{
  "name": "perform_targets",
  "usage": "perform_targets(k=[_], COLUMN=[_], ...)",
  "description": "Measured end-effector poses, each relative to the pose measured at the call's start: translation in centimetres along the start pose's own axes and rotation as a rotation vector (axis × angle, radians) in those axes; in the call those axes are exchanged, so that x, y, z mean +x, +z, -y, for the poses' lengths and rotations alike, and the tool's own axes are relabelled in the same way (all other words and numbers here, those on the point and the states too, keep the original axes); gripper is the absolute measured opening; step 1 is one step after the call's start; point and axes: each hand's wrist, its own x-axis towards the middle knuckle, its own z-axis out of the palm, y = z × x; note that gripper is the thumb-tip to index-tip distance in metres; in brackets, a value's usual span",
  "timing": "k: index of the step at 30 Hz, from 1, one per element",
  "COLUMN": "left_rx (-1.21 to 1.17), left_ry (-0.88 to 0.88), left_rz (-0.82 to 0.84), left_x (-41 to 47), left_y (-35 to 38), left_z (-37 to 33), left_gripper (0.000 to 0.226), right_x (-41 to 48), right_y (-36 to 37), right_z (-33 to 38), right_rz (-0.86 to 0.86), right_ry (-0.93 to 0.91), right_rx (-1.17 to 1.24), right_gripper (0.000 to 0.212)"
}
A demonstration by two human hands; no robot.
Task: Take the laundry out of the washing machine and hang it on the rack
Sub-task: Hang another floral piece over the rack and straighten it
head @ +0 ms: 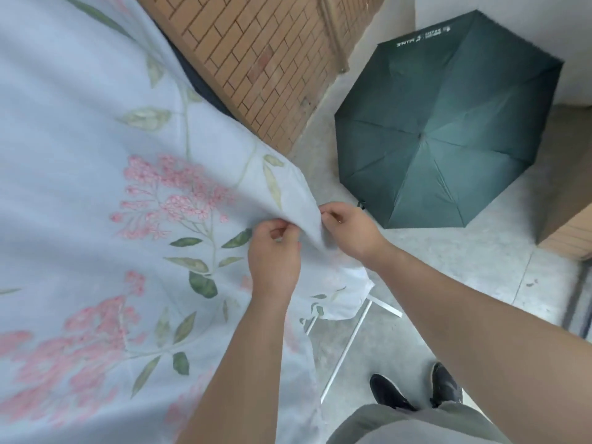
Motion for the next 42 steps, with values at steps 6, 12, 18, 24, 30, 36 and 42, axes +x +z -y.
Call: perform_targets(k=[6,12,18,24,30,36,42], left_rx=[0.001,0.033,0.098,0.155,0.174,-0.217,-0.175], left_ry=[0.269,0.438,0.45,0.42,0.157,-0.107,-0.152], left_rz=[-0.148,-0.214,-0.119,-0.244,-0.468,-0.677,-0.657], left_x=[1.3,2.5,3.0,5.0,4.1,2.7,1.1], left_y=[-3.3,-4.9,-3.2,-2.0,0.3,3.1,5.2], left_z=[-3.4,-4.7,-3.6,-2.8,-2.6,-4.5,-5.2], left_gripper=[0.03,0.051,0.055,0.031,0.028,0.009,0.042], right_x=[0.7,1.0,2.5,8.2,14.3,17.8,19.3], right_y=[0.5,-0.2,0.0,-0.8,-0.8,1.7,4.9], right_z=[4.6,5.4,4.1,3.6,4.4,5.1,6.1], right_rz=[0.026,0.195,0.395,0.617,0.855,0.985,0.6], right_ry=[-0.061,0.118,0.261,0.367,0.312,0.134,0.716], right_rx=[0.006,0.306,0.444,0.22,-0.183,-0.223,0.336], right_gripper=[0.035,0.014,0.02,0.014,0.029,0.042,0.037])
